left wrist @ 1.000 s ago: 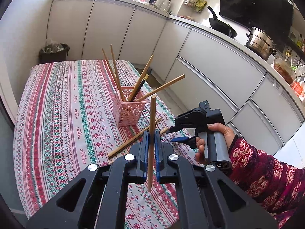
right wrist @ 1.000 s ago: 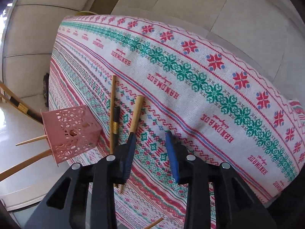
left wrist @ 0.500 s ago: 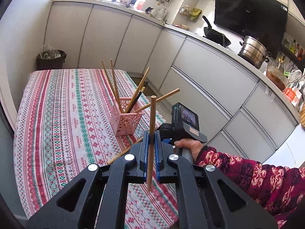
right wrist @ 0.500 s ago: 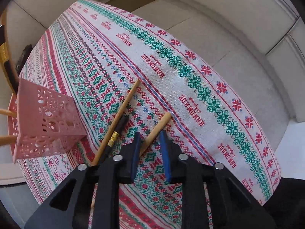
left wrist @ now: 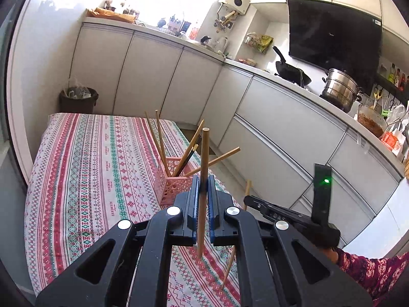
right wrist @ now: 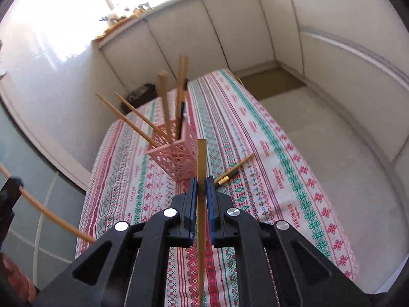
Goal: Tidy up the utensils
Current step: 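Lift the chopstick with the left tool while the right tool grasps another chopstick, then carry both chopsticks over the pink holder and open both tools to release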
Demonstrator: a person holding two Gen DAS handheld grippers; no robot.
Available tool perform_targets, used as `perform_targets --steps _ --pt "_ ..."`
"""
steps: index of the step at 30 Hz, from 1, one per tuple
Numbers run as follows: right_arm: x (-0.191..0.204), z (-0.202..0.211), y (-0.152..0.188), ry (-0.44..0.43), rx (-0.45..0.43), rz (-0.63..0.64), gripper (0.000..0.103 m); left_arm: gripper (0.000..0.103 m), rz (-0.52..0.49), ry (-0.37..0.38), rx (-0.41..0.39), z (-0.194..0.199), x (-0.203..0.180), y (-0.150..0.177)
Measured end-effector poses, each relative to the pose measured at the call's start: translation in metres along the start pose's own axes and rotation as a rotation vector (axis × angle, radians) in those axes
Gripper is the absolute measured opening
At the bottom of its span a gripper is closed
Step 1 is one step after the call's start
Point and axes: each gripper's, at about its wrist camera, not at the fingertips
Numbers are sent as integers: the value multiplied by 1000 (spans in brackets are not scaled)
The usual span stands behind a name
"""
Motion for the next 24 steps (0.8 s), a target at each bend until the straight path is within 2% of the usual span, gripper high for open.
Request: perform_targets --steps 4,7,10,18,22,24 --pt "17 36 -2 -33 -80 75 8 5 -16 -33 -77 12 -16 -7" --pt "38 35 -1 -65 -126 69 8 5 -23 -52 -119 16 -26 -15" --pt "35 55 -13 -94 -174 49 8 5 -15 -70 -145 17 -31 -25" --pt "48 95 -79 -181 -337 42 8 5 -23 -112 -207 6 -48 -63" --pt "58 104 -115 -185 -457 65 8 5 -41 -127 -244 -5 -53 -84" --pt "63 100 -130 -188 -488 70 8 5 -45 -141 -257 -13 -54 -93"
Point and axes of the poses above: each gripper's, at about its wrist camera, not at the fingertips, and z roughly against the way its jaws point, x to its left, y to its underside, and after that the axes turned 3 degrees about -y, right-handed
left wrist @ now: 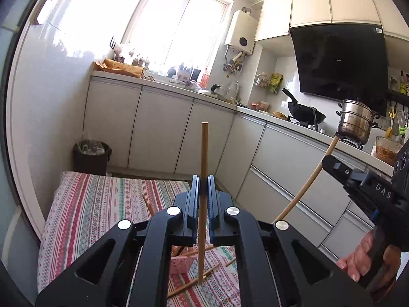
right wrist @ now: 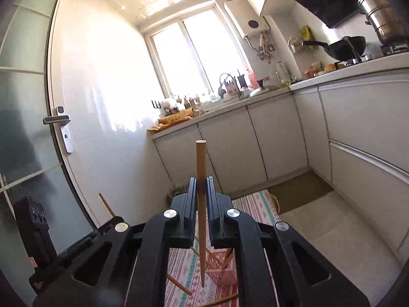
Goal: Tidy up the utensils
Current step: 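Carry both chopsticks over the pink holder and open both tools to release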
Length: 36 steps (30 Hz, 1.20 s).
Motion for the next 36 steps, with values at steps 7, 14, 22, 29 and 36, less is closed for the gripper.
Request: perform_targets --steps 7,14,22,29,36 --pt "-5 -52 2 20 -54 3 8 5 8 -56 -14 -52 7 -3" --pt "-16 -91 42 48 -61 62 8 6 45 -97 27 -111 26 27" --pt "-24 -116 74 48 -10 78 8 21 72 -126 -28 -82 36 14" --pt "-15 -131 89 21 32 107 11 27 105 -131 -84 -54 41 -3" --pt "-27 -122 92 47 -4 53 70 28 102 -150 -61 -54 45 -2"
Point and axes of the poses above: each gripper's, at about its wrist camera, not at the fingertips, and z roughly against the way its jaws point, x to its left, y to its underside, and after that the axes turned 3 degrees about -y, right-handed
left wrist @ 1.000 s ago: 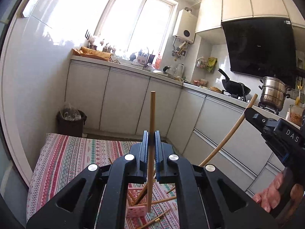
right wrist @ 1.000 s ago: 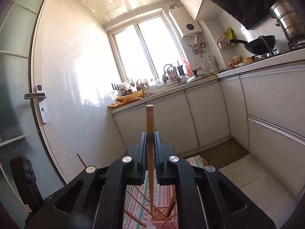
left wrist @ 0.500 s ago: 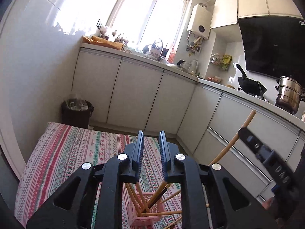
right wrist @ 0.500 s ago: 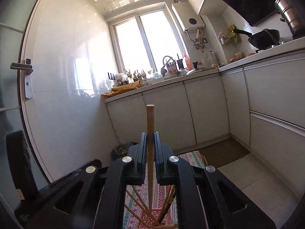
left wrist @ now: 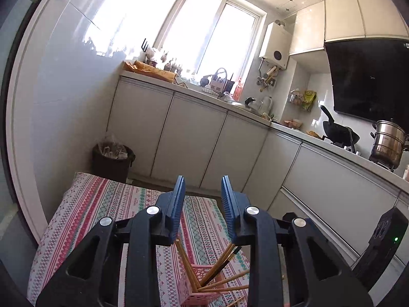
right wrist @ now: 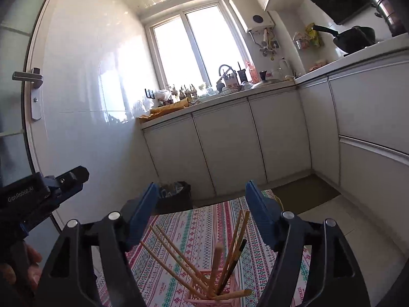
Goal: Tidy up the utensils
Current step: 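Carry both chopsticks over the pink holder and open both tools to release, then move both open tools back toward the last chopsticks on the tablecloth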
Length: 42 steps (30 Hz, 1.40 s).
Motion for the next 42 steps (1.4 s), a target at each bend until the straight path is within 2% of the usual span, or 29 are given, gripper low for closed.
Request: perform_targets --steps 5,10,15,19,23,26,28,32,35,38,42 --pt "-7 13 -9 27 -30 -22 71 37 7 -7 6 1 1 1" --pt "-14 19 -11 57 -39 -26 77 46 -1 -11 12 2 -1 4" --pt "-17 28 -13 56 -56 -45 96 94 30 -45 -28 12 3 6" --pt "-15 36 -15 67 -62 -31 96 96 16 -45 -38 20 2 4" --pt "-19 46 -15 72 -47 -43 96 96 -14 -41 -11 23 0 8" --pt "-28 63 -15 91 -43 -72 96 96 -75 -19 48 24 -5 17" --pt "-42 82 -13 118 -49 -106 96 96 -160 13 111 26 -11 31" --pt "-85 115 1 218 -18 -215 96 96 -393 125 341 19 -33 77" --pt "-125 122 15 293 62 -341 96 96 -577 194 508 14 -54 125" --pt "-158 114 28 326 148 -493 96 96 -743 241 630 7 -74 169" --pt "-175 100 46 377 261 -562 96 95 -922 277 744 -5 -86 210"
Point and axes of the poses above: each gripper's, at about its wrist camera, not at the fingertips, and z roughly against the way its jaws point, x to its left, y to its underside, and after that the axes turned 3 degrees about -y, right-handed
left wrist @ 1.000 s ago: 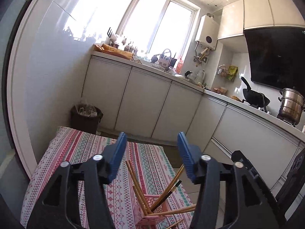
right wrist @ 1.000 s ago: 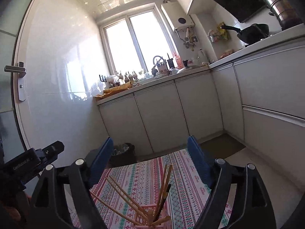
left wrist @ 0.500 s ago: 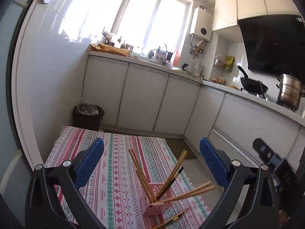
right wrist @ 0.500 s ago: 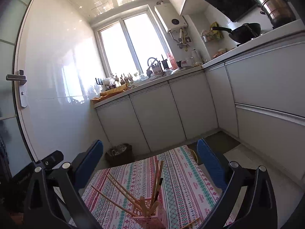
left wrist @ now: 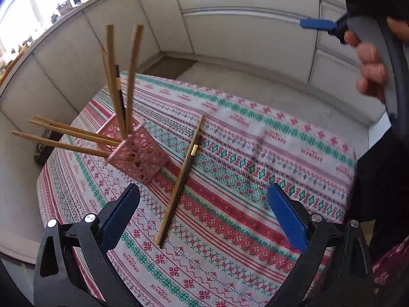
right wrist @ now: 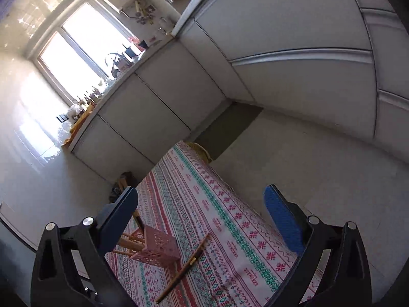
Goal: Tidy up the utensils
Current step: 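Move both open tools back toward the last chopsticks on the tablecloth, then lower the left tool onto the wooden chopstick and close on it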
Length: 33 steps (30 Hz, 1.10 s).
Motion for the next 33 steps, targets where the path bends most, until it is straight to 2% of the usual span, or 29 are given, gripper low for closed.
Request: perform_targets --steps 4,6,7,9,11,15,18,24,31,32,33 --pt "-4 -23 6 29 124 -6 96 86 -50 95 124 -36 0 1" --pt "-6 -30 10 32 174 -10 96 76 -50 141 170 -53 5 2" --pt "-7 -33 11 30 192 -18 96 72 -49 141 202 -60 8 1" --pt "-10 -37 13 31 219 -34 96 54 -61 115 253 -75 11 2" --pt "-12 -41 15 30 239 -49 96 49 -82 88 267 -84 13 4" --pt "-10 -45 19 27 264 -47 96 29 -107 38 300 -99 21 8" --pt "-7 -46 22 23 272 -42 96 21 -134 26 315 -105 27 9" --pt "-6 -50 24 21 294 -46 96 21 -139 -11 334 -121 45 4" --pt "-8 -51 25 33 305 -49 96 18 -132 34 374 -130 53 2" --pt "-8 -52 25 34 310 -48 96 12 -127 50 379 -131 53 3" --pt "-8 -53 26 36 316 -45 96 12 -121 55 380 -130 49 5"
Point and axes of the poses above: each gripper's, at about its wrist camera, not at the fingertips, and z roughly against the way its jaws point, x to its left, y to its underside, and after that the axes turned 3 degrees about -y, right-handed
